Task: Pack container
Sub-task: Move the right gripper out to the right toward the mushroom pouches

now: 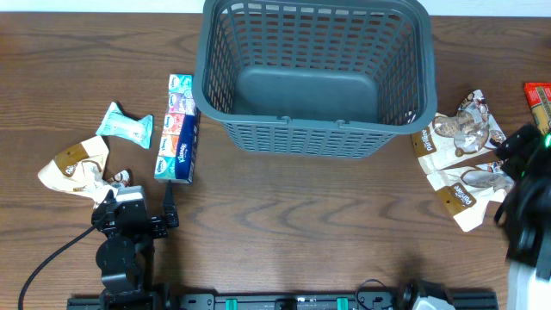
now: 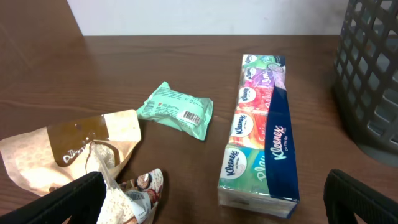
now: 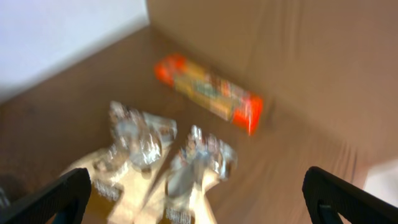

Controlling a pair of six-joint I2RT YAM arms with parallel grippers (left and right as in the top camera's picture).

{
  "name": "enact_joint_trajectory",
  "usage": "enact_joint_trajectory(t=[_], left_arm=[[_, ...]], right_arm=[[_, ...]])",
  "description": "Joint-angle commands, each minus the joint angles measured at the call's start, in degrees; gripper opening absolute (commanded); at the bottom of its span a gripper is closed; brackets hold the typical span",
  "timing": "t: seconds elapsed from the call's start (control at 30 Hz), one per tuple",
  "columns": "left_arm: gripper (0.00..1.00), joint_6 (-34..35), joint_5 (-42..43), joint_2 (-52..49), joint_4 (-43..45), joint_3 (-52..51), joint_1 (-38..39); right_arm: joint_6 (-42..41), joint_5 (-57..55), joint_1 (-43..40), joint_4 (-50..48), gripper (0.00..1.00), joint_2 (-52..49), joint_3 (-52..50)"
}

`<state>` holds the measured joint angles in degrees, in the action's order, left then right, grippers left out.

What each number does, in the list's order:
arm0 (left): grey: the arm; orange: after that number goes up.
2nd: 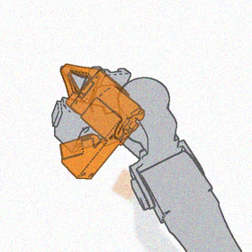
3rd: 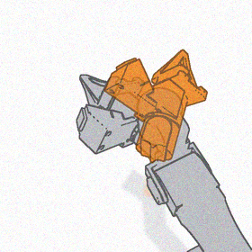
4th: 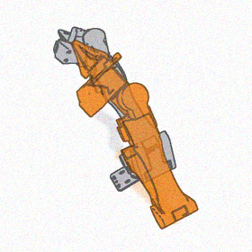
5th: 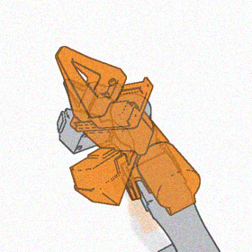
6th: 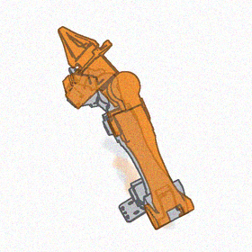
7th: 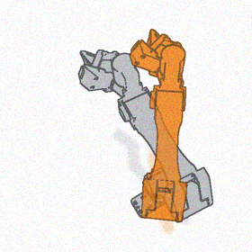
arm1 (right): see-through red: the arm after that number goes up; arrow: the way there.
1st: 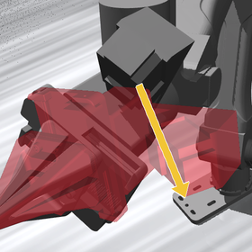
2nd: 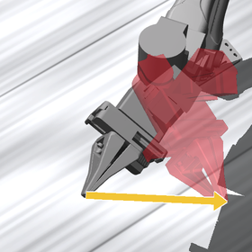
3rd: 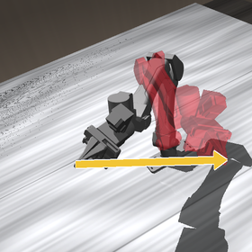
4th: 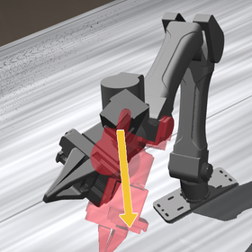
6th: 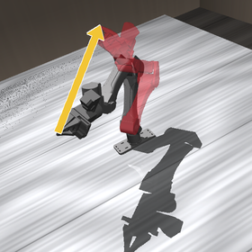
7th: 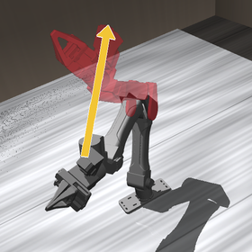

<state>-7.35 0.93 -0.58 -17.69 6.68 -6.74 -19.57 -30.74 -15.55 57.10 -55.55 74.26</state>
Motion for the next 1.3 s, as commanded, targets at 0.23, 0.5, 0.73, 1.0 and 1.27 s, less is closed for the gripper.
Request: enact_joint_trajectory(t=[0.23,0.5,0.73,1.0,1.27], left_arm=[[0.99,-0.1,0.4,0.3,-1.2,-0.9,-0.3],[0.99,-0.1,0.4,0.3,-1.2,-0.9,-0.3],[0.99,-0.1,0.4,0.3,-1.2,-0.9,-0.3],[0.99,-0.1,0.4,0.3,-1.2,-0.9,-0.3],[0.99,-0.1,0.4,0.3,-1.2,-0.9,-0.3]], right_arm=[[-9.3,26.3,-21.5,9.1,0.99,-22.5,13.0],[-11.0,29.1,-25.8,14.4,0.99,-25.8,16.5],[-14.3,29.0,-26.2,14.0,0.99,-26.2,15.7],[-14.3,28.2,-26.1,11.8,0.99,-32.5,13.6],[-14.2,28.0,-26.1,12.6,0.99,-39.6,13.2]])
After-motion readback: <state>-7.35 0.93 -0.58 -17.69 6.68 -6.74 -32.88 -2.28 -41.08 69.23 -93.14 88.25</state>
